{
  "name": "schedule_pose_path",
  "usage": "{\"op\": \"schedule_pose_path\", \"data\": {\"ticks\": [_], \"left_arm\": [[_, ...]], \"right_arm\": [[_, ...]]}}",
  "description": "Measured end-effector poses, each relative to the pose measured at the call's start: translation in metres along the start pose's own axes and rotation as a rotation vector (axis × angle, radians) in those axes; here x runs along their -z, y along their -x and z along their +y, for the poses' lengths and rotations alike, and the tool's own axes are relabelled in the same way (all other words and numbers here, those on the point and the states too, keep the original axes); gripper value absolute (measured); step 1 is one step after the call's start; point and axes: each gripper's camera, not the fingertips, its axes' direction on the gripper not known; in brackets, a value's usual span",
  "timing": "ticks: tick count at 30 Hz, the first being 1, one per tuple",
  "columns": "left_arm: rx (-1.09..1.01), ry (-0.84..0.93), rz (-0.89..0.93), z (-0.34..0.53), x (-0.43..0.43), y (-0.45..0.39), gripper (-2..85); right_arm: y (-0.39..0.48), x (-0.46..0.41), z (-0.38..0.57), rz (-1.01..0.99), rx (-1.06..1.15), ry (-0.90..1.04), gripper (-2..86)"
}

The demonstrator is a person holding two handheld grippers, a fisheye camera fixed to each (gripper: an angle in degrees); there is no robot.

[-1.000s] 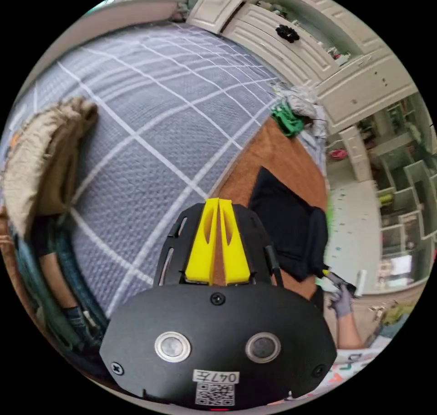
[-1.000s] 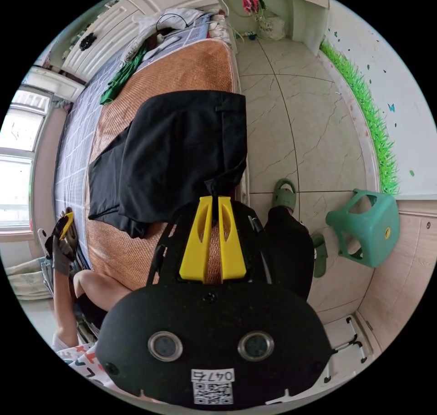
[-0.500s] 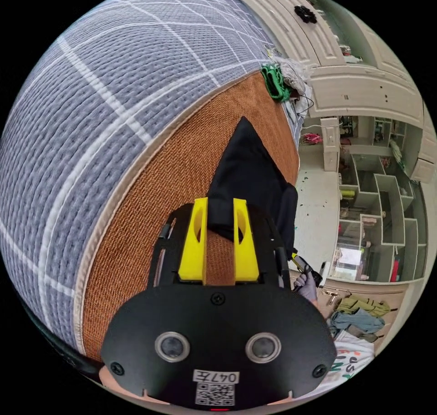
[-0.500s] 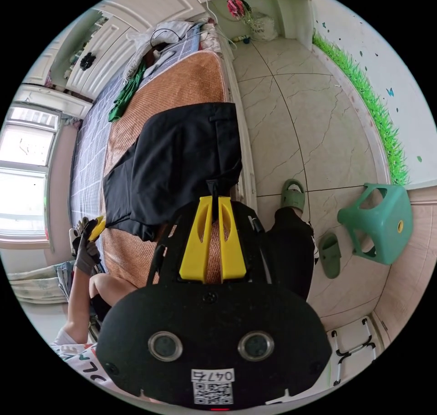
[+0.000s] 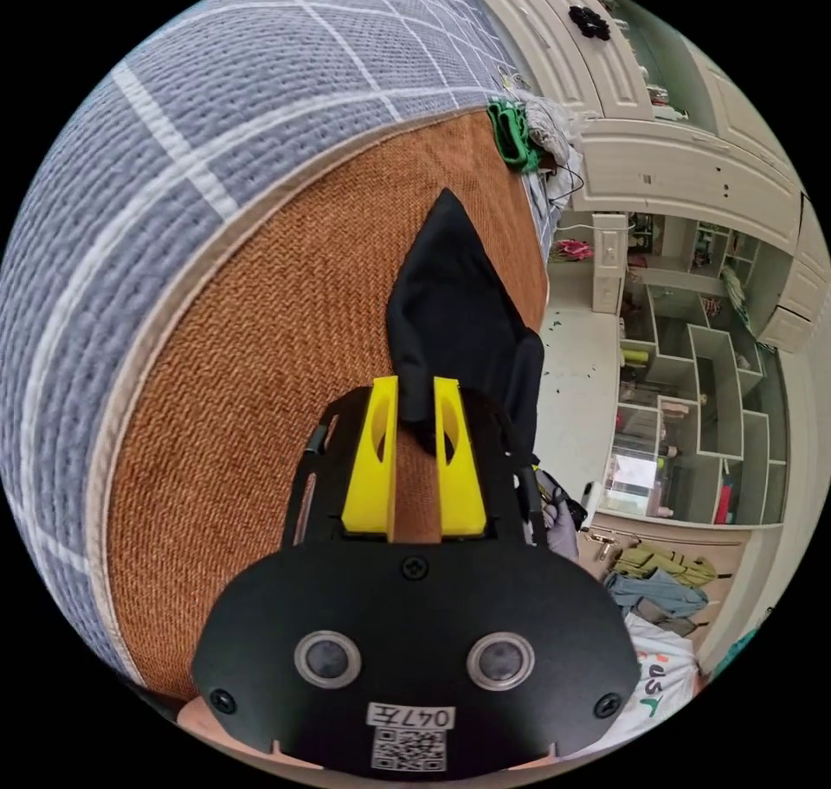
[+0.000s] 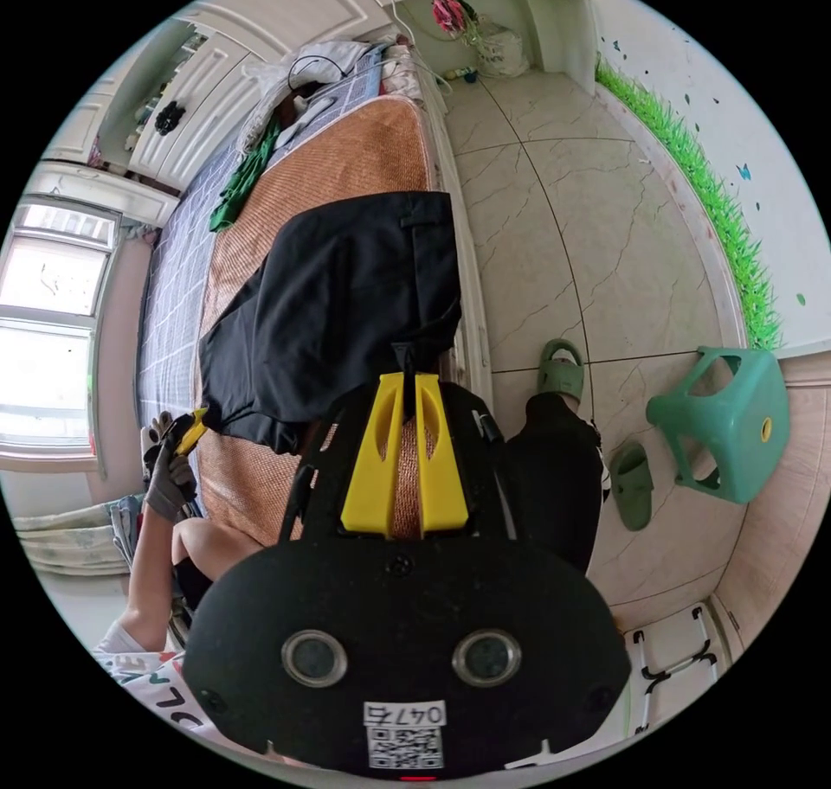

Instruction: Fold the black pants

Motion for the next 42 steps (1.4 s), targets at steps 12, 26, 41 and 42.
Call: {"op": "schedule_pose_path", "data": {"ticks": [12,26,41,42], "left_arm": [[-0.022,-0.252,-0.611,-0.019,0.144,-0.059,2.0],[-0.138,0.039,-0.578,-0.019,0.098,-0.096,3.0],[-0.316,-0.144,-0.607,-0.005,0.137,-0.161,10.1],[-0.428,-0.137,-0.655,0.015,0.135,-0.173,10.4]], "right_arm": [[0.067,-0.077,0.005,-0.090,0.131,0.089,-0.4],[0.099,-0.087,-0.135,0.246,0.213,-0.050,-0.5],[0.119,-0.132,-0.063,-0.363,0.499,-0.006,6.1],[0.130,-0.145,-0.062,-0.392,0.523,0.030,6.1]]}}
